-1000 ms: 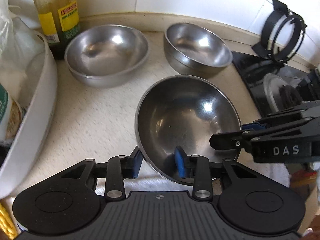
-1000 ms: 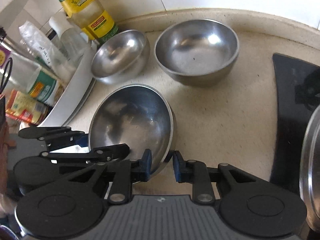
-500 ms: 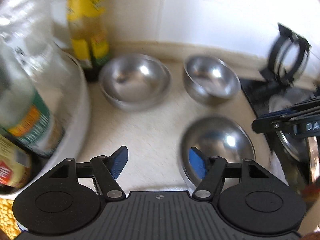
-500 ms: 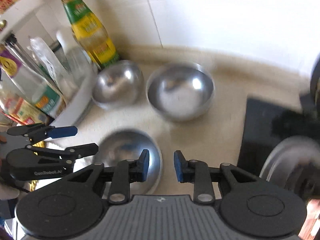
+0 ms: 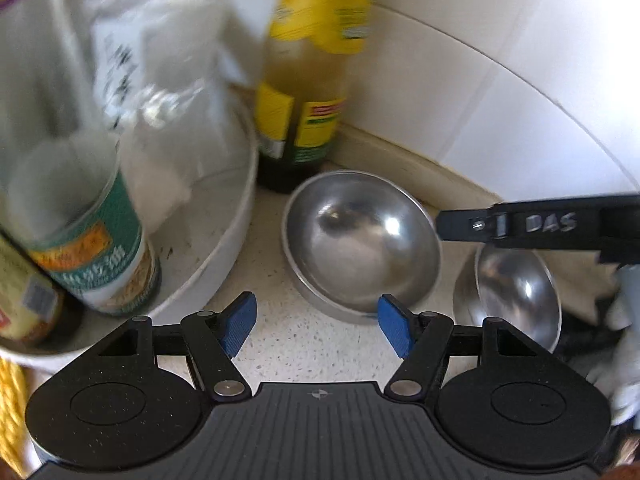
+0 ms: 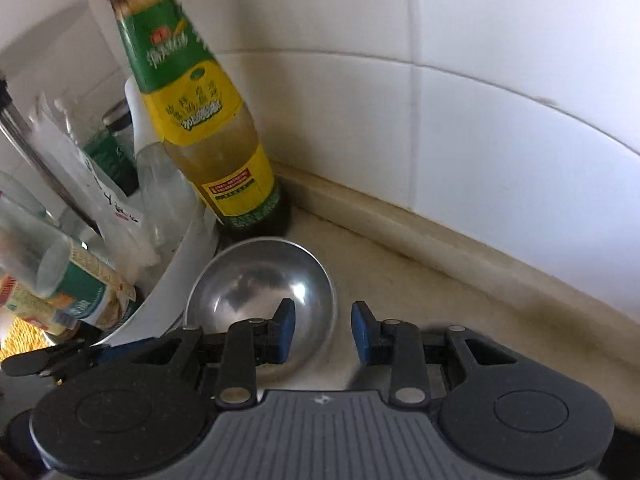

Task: Organize plates and bowls
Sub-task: 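Grasp the next steel bowl rim with the left gripper while the right gripper holds inside, then lift and carry the steel bowl with both grippers toward the other bowl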

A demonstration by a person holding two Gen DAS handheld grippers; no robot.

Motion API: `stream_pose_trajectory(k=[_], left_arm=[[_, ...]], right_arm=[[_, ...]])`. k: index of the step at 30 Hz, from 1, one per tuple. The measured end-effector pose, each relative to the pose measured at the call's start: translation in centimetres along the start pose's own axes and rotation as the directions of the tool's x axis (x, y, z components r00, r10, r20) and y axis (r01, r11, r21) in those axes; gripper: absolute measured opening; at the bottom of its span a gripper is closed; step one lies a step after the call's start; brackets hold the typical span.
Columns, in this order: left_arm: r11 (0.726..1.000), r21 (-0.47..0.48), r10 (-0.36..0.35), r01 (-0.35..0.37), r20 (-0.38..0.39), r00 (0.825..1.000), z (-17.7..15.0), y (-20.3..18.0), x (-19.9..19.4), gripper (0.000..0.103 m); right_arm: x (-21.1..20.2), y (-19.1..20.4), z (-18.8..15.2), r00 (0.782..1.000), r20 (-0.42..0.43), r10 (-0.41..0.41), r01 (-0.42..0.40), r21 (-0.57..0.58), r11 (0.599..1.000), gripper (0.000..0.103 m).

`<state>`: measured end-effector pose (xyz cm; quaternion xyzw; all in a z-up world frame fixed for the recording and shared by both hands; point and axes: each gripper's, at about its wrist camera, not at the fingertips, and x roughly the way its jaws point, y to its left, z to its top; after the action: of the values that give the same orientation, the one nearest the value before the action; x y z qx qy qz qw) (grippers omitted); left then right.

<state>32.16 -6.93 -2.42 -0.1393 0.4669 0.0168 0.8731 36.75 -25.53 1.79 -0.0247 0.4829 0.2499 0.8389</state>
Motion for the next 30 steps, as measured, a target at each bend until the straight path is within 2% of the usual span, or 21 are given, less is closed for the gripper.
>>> stream_pose_trajectory(k=[6, 11, 12, 13, 14, 15, 17, 24, 30], left_arm=[[0.995, -0.082, 0.063, -0.063, -0.002, 0.998, 0.5, -0.4, 1.9, 0.073], [0.990, -0.097, 0.102, -0.104, -0.017, 0.995, 1.0, -1.0, 3.9, 0.072], [0.990, -0.096, 0.098, -0.101, -0.029, 0.995, 1.0, -1.0, 4.3, 0.070], [0.992, -0.097, 0.081, -0.087, -0.057, 0.995, 1.0, -0.9, 4.9, 0.062], [0.994, -0.090, 0.064, -0.069, -0.056, 0.996, 0.8, -1.0, 4.9, 0.061], [0.996, -0.068, 0.053, -0.057, -0.055, 0.997, 0.7, -1.1, 4.8, 0.051], [0.997, -0.058, 0.053, -0.057, -0.061, 0.997, 0.7, -1.1, 4.7, 0.048], [0.999, -0.012, 0.042, -0.042, -0.011, 0.999, 0.3, -1.2, 1.8, 0.047], [1.000, -0.011, 0.025, -0.025, 0.003, 1.000, 0.1, -0.7, -0.1, 0.047]], right_arm=[[3.7, -0.6, 0.7, 0.998, -0.061, 0.009, -0.012, -0.044, 0.999, 0.048], [5.2, -0.5, 0.5, 0.995, -0.084, 0.048, -0.052, -0.046, 0.998, 0.047], [5.5, -0.6, 0.3, 0.994, -0.097, 0.058, -0.062, -0.039, 0.997, 0.045], [5.7, -0.5, 0.1, 0.993, -0.103, 0.053, -0.058, -0.044, 0.997, 0.042], [5.9, -0.4, -0.1, 0.993, -0.107, 0.045, -0.051, -0.051, 0.997, 0.042], [5.9, -0.4, -0.3, 0.993, -0.109, 0.043, -0.049, -0.051, 0.998, 0.041], [5.4, -0.7, -0.6, 0.993, -0.113, 0.044, -0.048, -0.037, 0.998, 0.040], [2.9, -0.5, -0.9, 0.995, -0.078, 0.062, -0.063, -0.015, 0.998, 0.038], [1.2, 1.0, -0.9, 0.997, -0.057, 0.050, -0.051, -0.026, 0.998, 0.038]])
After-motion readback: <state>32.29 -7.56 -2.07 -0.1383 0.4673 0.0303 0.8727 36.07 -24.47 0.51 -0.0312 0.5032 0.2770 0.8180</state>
